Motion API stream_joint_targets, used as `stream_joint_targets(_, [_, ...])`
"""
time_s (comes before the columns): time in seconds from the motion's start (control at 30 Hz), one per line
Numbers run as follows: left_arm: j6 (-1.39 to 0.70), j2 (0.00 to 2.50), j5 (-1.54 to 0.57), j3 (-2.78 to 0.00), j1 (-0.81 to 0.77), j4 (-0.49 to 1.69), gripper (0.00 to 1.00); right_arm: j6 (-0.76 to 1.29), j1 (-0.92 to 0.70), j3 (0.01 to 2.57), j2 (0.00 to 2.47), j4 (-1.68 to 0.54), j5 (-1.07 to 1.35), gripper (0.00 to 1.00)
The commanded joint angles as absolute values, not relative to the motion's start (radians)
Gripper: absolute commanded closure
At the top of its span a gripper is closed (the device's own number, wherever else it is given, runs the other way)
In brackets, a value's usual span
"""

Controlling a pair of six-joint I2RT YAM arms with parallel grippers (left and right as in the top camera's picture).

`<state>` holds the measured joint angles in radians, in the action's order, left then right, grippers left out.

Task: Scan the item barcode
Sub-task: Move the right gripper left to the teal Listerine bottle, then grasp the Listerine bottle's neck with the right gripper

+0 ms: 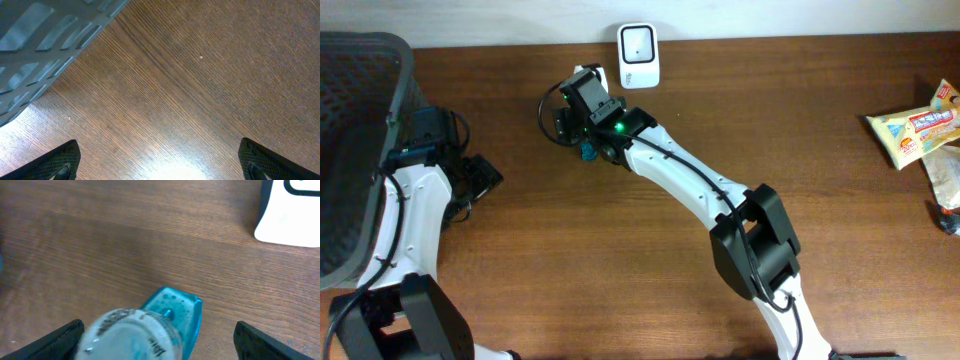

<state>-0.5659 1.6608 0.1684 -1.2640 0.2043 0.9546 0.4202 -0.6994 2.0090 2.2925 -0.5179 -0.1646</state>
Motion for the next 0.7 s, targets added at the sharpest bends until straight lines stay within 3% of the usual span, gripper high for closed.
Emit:
stream_joint_targets(0.0, [-0.568,1.67,0.173,-1.26,0.212,0.957,0.01,0.482,-0.7,2.005,2.298,-0.52,-0.199,0.04])
stream_joint_targets(0.23, [-0.569,1.67,0.173,-1.26,0.212,0.957,0.01,0.532,-0.702,2.006,2.298,-0.533,-0.184,0.04])
stream_joint_targets(0.4, [-0.569,1.67,0.173,-1.26,0.212,0.957,0.01,0.532,-0.707,2.008,2.297,-0.535,-0.188,0.17])
stream_joint_targets(0.67, [-0.569,1.67,0.173,-1.26,0.212,0.957,0.01,0.532,-0.712,2.008,2.297,-0.534,-0.193,0.26])
